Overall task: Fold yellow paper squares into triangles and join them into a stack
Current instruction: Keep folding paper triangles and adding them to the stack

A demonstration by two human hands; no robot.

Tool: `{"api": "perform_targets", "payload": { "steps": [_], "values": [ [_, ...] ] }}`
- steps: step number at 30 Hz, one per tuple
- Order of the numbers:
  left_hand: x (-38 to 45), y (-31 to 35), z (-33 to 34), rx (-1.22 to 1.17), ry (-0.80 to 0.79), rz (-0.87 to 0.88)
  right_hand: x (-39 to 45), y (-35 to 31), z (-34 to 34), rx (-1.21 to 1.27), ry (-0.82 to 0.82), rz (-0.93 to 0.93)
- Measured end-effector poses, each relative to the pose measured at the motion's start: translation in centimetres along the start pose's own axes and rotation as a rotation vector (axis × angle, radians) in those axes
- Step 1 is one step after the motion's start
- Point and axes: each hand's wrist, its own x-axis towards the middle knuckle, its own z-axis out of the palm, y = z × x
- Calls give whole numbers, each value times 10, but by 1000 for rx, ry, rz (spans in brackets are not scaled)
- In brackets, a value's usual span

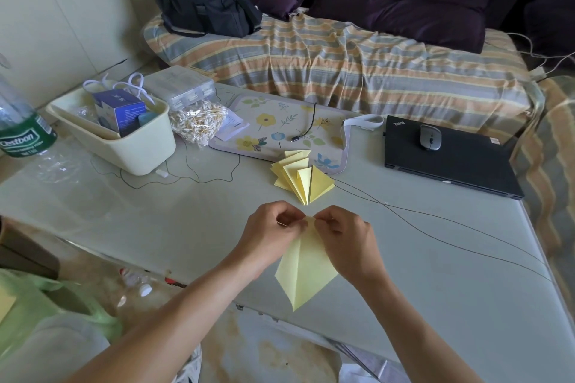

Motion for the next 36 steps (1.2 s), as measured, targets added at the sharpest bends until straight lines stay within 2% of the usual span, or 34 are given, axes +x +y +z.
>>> {"api": "perform_targets", "payload": {
  "steps": [7,12,19,27,36],
  "values": [
    [0,0,0,98,41,56,-1,-7,0,77,-46,55],
    [0,0,1,152,36,93,0,-5,-1,191,-104,169],
    [0,-1,2,184,37,92,0,-6,-4,180,-140,170],
    [0,-1,2,150,23,44,0,-4,-2,128,-97,115],
    [-2,1,4,123,-4,-11,-1,2,6,-29,20,-36]
  ]
}}
